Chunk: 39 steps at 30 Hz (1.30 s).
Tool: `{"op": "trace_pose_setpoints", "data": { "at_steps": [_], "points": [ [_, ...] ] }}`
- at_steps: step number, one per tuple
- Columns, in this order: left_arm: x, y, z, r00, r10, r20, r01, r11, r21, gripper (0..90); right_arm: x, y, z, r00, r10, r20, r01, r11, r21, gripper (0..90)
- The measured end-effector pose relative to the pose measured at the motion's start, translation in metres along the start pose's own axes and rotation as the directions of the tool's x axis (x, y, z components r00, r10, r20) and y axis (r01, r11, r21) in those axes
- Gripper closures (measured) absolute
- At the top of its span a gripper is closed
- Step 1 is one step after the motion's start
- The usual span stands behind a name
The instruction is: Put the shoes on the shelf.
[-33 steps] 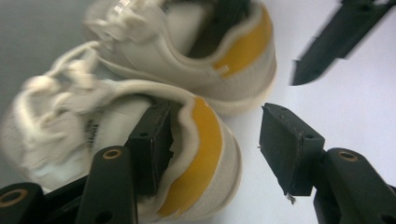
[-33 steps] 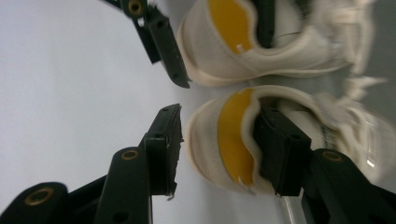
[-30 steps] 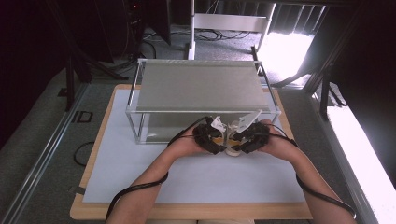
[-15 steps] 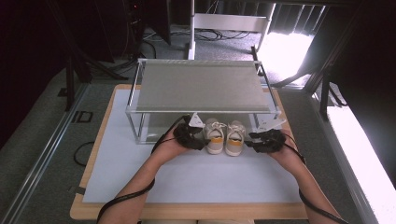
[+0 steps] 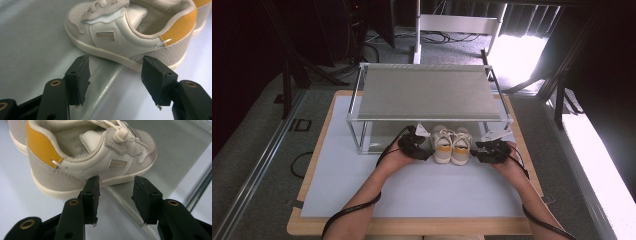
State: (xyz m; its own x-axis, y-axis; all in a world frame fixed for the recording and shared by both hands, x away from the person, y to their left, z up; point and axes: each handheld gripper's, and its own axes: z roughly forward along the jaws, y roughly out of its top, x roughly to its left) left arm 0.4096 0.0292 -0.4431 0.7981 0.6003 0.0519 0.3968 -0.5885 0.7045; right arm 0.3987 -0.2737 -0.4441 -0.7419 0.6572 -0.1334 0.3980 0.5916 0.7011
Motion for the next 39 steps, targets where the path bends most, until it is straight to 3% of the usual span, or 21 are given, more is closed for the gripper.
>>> {"op": "trace_pose_setpoints", "data": {
  "at_steps": [4, 6, 7, 8, 13, 15, 18, 20, 21, 22, 23, 24, 25, 27, 29, 30, 31, 37, 39],
  "points": [
    [0.004, 0.003, 0.004, 0.9994, -0.023, -0.028, 0.023, 0.9997, 0.001, 39.5, -0.003, 0.003, 0.006, 0.9997, 0.026, -0.004, -0.026, 1.000, -0.002, 56.0],
    [0.005, 0.004, 0.006, 0.9976, -0.058, -0.037, 0.058, 0.9983, -0.005, 39.5, -0.004, 0.005, 0.008, 0.9996, 0.026, 0.011, -0.026, 1.000, -0.001, 56.0],
    [0.005, 0.003, 0.007, 0.9966, -0.073, -0.039, 0.072, 0.9973, -0.011, 39.6, -0.005, 0.006, 0.010, 0.9985, 0.054, 0.011, -0.054, 0.999, 0.005, 56.0],
    [0.006, 0.003, 0.008, 0.9964, -0.068, -0.049, 0.067, 0.9976, -0.015, 39.6, -0.005, 0.006, 0.010, 0.9985, 0.054, 0.011, -0.054, 0.999, 0.005, 56.0],
    [0.008, -0.004, 0.007, 0.9952, -0.088, -0.044, 0.086, 0.9957, -0.034, 39.8, -0.007, 0.002, 0.009, 0.9964, 0.082, 0.022, -0.082, 0.997, -0.012, 52.3],
    [0.005, -0.010, 0.002, 0.9956, -0.094, -0.003, 0.094, 0.9944, -0.048, 39.8, -0.003, -0.001, 0.007, 0.9946, 0.100, 0.025, -0.100, 0.995, -0.018, 52.2],
    [0.000, -0.012, -0.004, 0.9955, -0.093, 0.012, 0.094, 0.9933, -0.067, 39.9, 0.003, -0.003, 0.002, 0.9919, 0.125, 0.025, -0.123, 0.991, -0.046, 53.7],
    [-0.005, -0.013, -0.009, 0.9959, -0.087, 0.027, 0.089, 0.9931, -0.077, 41.9, 0.016, -0.007, -0.007, 0.9860, 0.166, 0.011, -0.165, 0.983, -0.080, 53.6],
    [-0.013, -0.014, -0.013, 0.9961, -0.073, 0.050, 0.077, 0.9936, -0.082, 42.3, 0.021, -0.007, -0.009, 0.9843, 0.176, 0.016, -0.174, 0.981, -0.086, 54.2],
    [-0.013, -0.014, -0.013, 0.9961, -0.073, 0.050, 0.077, 0.9936, -0.082, 44.1, 0.021, -0.007, -0.009, 0.9843, 0.176, 0.016, -0.174, 0.981, -0.086, 54.2],
    [-0.023, -0.014, -0.016, 0.9980, -0.036, 0.052, 0.040, 0.9954, -0.087, 48.3, 0.032, -0.008, -0.012, 0.9802, 0.197, 0.016, -0.195, 0.976, -0.099, 59.9],
    [-0.023, -0.014, -0.016, 0.9980, -0.036, 0.052, 0.040, 0.9954, -0.087, 53.5, 0.032, -0.008, -0.012, 0.9802, 0.197, 0.016, -0.195, 0.976, -0.099, 59.9],
    [-0.032, -0.015, -0.019, 0.9979, -0.011, 0.063, 0.018, 0.9941, -0.107, 55.5, 0.042, -0.009, -0.014, 0.9779, 0.209, 0.013, -0.206, 0.973, -0.105, 66.4],
    [-0.036, -0.015, -0.020, 0.9973, 0.000, 0.073, 0.009, 0.9932, -0.116, 57.7, 0.046, -0.009, -0.015, 0.9789, 0.205, -0.004, -0.204, 0.973, -0.106, 67.1],
    [-0.046, -0.013, -0.018, 0.9959, 0.028, 0.086, -0.018, 0.9920, -0.125, 65.6, 0.059, -0.008, -0.013, 0.9789, 0.204, -0.006, -0.203, 0.973, -0.111, 74.7],
    [-0.046, -0.013, -0.018, 0.9959, 0.028, 0.086, -0.018, 0.9920, -0.125, 68.4, 0.059, -0.008, -0.013, 0.9789, 0.204, -0.006, -0.203, 0.973, -0.111, 74.7],
    [-0.050, -0.011, -0.013, 0.9959, 0.048, 0.076, -0.039, 0.9923, -0.117, 71.8, 0.064, -0.006, -0.011, 0.9778, 0.210, 0.004, -0.208, 0.972, -0.106, 81.7],
    [-0.050, -0.004, 0.002, 0.9974, 0.054, 0.048, -0.048, 0.9930, -0.108, 74.9, 0.063, -0.004, -0.004, 0.9672, 0.254, 0.017, -0.251, 0.963, -0.101, 76.4],
    [-0.049, -0.003, 0.004, 0.9973, 0.053, 0.051, -0.047, 0.9933, -0.106, 74.8, 0.063, -0.003, -0.003, 0.9685, 0.248, 0.025, -0.244, 0.965, -0.099, 75.6]
  ]
}}
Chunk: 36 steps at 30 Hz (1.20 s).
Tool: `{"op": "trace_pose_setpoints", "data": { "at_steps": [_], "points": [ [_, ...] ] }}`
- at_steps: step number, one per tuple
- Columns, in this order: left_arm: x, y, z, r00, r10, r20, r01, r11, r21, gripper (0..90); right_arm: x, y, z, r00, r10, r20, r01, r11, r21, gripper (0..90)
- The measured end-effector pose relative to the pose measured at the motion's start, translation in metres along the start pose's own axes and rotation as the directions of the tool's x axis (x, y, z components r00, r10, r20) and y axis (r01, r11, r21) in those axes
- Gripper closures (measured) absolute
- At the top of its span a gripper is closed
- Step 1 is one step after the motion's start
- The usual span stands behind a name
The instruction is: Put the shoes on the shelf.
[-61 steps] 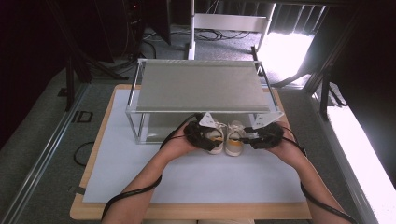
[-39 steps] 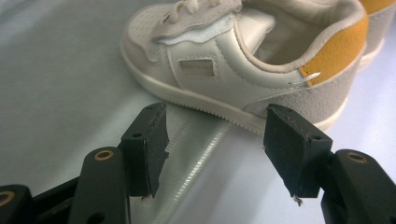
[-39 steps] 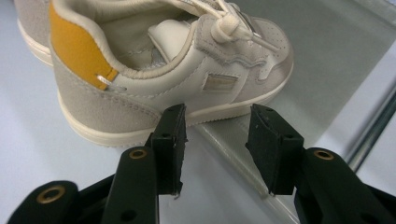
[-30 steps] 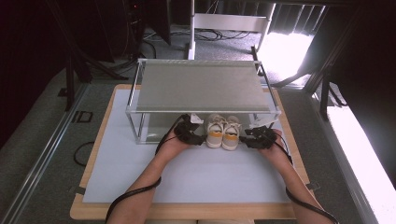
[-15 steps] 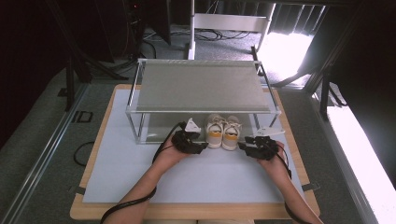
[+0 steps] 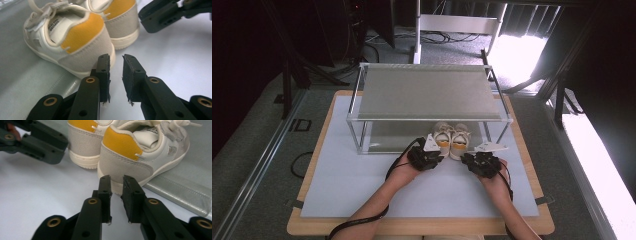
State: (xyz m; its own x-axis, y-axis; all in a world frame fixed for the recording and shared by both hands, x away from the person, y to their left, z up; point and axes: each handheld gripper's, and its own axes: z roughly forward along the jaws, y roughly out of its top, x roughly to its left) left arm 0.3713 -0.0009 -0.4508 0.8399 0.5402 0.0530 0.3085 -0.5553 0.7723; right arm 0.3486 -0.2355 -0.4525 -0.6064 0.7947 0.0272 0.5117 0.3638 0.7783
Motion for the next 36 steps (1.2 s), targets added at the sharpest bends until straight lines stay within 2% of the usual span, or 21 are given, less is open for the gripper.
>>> {"op": "trace_pose_setpoints", "data": {
  "at_steps": [1, 2, 3, 4, 10, 14, 16, 19, 22, 30, 33, 35, 36],
  "points": [
    [0.001, 0.001, 0.001, 0.9999, -0.008, 0.014, 0.008, 0.9999, -0.007, 74.9, 0.000, 0.000, 0.001, 1.0000, 0.000, 0.004, 0.000, 1.000, 0.001, 75.3],
    [0.002, 0.002, 0.004, 0.9998, -0.003, 0.019, 0.003, 1.0000, -0.009, 74.9, -0.001, 0.002, 0.002, 0.9997, 0.016, 0.018, -0.016, 1.000, 0.000, 71.4],
    [0.002, 0.002, 0.004, 0.9998, -0.003, 0.019, 0.003, 1.0000, -0.009, 74.9, -0.001, 0.002, 0.002, 0.9997, 0.016, 0.018, -0.016, 1.000, 0.000, 71.4],
    [0.002, 0.004, 0.007, 0.9998, 0.017, 0.006, -0.017, 0.9998, -0.006, 75.0, -0.003, 0.003, 0.004, 0.9993, 0.022, 0.029, -0.022, 1.000, -0.002, 69.8],
    [0.007, 0.008, 0.015, 0.9998, 0.017, 0.009, -0.017, 0.9998, -0.010, 74.9, -0.014, 0.008, 0.013, 0.9967, 0.064, 0.051, -0.063, 0.998, -0.009, 69.9],
    [0.011, 0.012, 0.020, 0.9995, 0.030, 0.011, -0.030, 0.9995, -0.004, 74.8, -0.019, 0.011, 0.019, 0.9956, 0.062, 0.070, -0.062, 0.998, -0.004, 69.7],
    [0.013, 0.015, 0.024, 0.9988, 0.049, 0.000, -0.049, 0.9987, 0.011, 74.8, -0.021, 0.012, 0.021, 0.9946, 0.072, 0.076, -0.072, 0.997, -0.001, 69.6],
    [0.016, 0.017, 0.026, 0.9987, 0.050, -0.008, -0.050, 0.9986, 0.015, 74.9, -0.022, 0.014, 0.025, 0.9939, 0.071, 0.084, -0.071, 0.997, 0.003, 69.4],
    [0.019, 0.017, 0.031, 0.9974, 0.060, -0.041, -0.059, 0.9978, 0.031, 74.7, -0.023, 0.016, 0.032, 0.9936, 0.068, 0.091, -0.068, 0.998, 0.006, 68.0],
    [0.022, 0.018, 0.034, 0.9969, 0.059, -0.051, -0.057, 0.9979, 0.031, 74.6, -0.024, 0.020, 0.038, 0.9928, 0.074, 0.095, -0.075, 0.997, 0.008, 66.8],
    [0.017, 0.017, 0.030, 0.9977, 0.048, -0.048, -0.048, 0.9988, 0.004, 70.9, -0.023, 0.019, 0.035, 0.9940, 0.064, 0.088, -0.064, 0.998, 0.001, 65.8],
    [0.015, 0.017, 0.026, 0.9995, 0.021, -0.022, -0.021, 0.9998, 0.001, 70.3, -0.021, 0.018, 0.030, 0.9949, 0.047, 0.089, -0.046, 0.999, -0.012, 61.8],
    [0.013, 0.016, 0.022, 1.0000, 0.002, -0.003, -0.002, 1.0000, 0.006, 66.2, -0.020, 0.018, 0.025, 0.9939, 0.037, 0.104, -0.036, 0.999, -0.012, 57.7]
  ]
}}
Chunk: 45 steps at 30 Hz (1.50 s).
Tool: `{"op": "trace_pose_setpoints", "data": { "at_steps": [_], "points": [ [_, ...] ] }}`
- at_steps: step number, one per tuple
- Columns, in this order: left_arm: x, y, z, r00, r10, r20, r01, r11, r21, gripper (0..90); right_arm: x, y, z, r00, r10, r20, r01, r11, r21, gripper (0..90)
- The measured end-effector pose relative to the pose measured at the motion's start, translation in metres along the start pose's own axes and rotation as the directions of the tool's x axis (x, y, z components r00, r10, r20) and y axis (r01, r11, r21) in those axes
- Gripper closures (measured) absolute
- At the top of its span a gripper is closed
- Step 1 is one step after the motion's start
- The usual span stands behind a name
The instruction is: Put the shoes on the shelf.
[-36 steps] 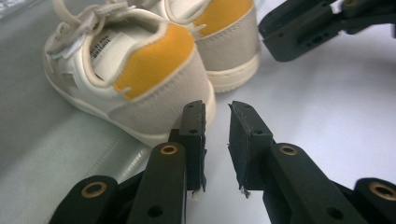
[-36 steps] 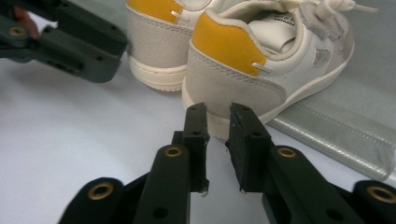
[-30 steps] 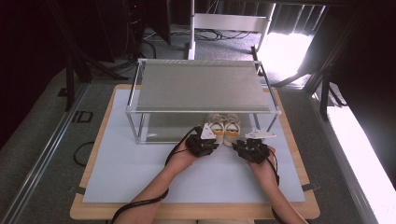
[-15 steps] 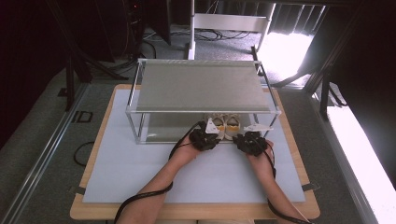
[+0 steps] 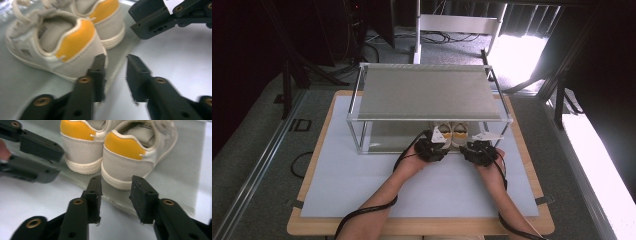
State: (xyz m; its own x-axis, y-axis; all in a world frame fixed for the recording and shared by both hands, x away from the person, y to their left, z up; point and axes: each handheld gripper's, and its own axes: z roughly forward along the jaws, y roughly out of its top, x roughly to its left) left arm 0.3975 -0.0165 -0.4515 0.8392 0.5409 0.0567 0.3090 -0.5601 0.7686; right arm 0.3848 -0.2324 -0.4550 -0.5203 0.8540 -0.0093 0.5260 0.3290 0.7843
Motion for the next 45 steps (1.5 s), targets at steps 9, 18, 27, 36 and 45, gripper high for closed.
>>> {"op": "trace_pose_setpoints", "data": {
  "at_steps": [9, 18, 27, 36, 45],
  "points": [
    [-0.013, -0.010, -0.019, 0.9976, -0.069, -0.006, 0.069, 0.9975, -0.016, 22.0, 0.002, -0.010, -0.019, 0.9978, 0.021, -0.063, -0.023, 1.000, -0.020, 34.1],
    [-0.020, -0.034, -0.028, 0.9967, -0.081, -0.003, 0.081, 0.9958, -0.043, 8.3, 0.005, -0.033, -0.025, 0.9956, -0.012, -0.093, 0.007, 0.998, -0.055, 13.6],
    [-0.023, -0.055, -0.038, 0.9971, -0.062, -0.046, 0.061, 0.9979, -0.023, 8.2, 0.005, -0.055, -0.035, 0.9983, -0.027, -0.052, 0.024, 0.997, -0.072, 12.4],
    [-0.021, -0.078, -0.057, 0.9926, -0.059, -0.107, 0.058, 0.9983, -0.007, 8.3, -0.006, -0.073, -0.055, 0.9991, -0.038, 0.018, 0.040, 0.995, -0.087, 12.3],
    [-0.018, -0.096, -0.076, 0.9877, -0.085, -0.131, 0.081, 0.9960, -0.039, 8.3, -0.027, -0.085, -0.069, 0.9984, -0.004, 0.056, 0.010, 0.994, -0.108, 12.3]
  ]
}}
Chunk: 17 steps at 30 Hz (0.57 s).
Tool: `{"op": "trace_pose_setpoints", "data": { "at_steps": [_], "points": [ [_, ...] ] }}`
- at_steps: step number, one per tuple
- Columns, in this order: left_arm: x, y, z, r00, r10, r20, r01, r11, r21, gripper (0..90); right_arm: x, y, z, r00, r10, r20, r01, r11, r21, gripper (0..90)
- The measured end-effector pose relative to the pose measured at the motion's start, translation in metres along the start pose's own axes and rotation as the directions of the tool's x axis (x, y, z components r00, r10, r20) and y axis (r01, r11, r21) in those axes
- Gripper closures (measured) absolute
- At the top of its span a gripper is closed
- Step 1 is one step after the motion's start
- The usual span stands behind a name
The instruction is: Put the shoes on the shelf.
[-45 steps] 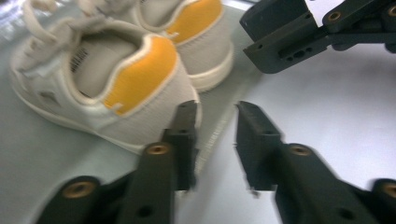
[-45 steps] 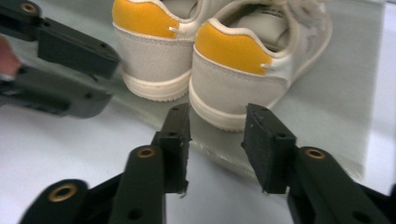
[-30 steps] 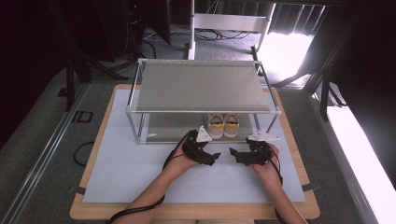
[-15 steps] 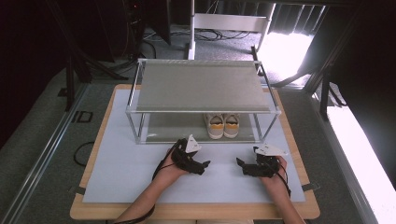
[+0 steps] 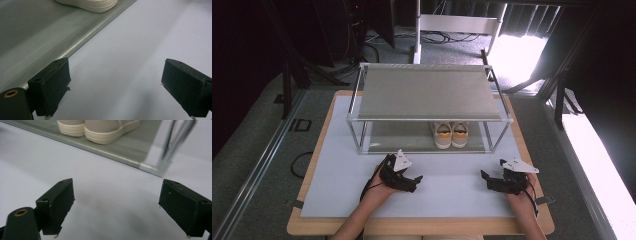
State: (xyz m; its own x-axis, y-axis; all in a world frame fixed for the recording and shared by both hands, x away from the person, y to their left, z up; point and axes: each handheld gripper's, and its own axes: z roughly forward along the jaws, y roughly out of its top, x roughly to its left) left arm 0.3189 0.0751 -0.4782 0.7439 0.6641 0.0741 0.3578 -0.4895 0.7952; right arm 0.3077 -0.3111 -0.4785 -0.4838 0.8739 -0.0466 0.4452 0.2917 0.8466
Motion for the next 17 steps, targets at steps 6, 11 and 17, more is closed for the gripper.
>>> {"op": "trace_pose_setpoints", "data": {
  "at_steps": [6, 11, 17],
  "points": [
    [0.000, -0.012, -0.004, 0.9997, 0.012, -0.023, -0.012, 0.9999, -0.001, 8.3, -0.004, -0.002, -0.002, 0.9997, -0.011, 0.023, 0.010, 1.000, 0.002, 12.3],
    [-0.003, -0.013, -0.005, 0.9988, 0.032, -0.038, -0.033, 0.9994, -0.013, 8.3, -0.007, -0.003, -0.003, 0.9998, 0.010, 0.018, -0.010, 1.000, -0.003, 12.3],
    [-0.007, -0.014, -0.006, 0.9962, 0.052, -0.071, -0.054, 0.9982, -0.027, 8.5, -0.010, -0.003, -0.002, 0.9996, 0.028, 0.003, -0.028, 1.000, 0.003, 13.6]
  ]
}}
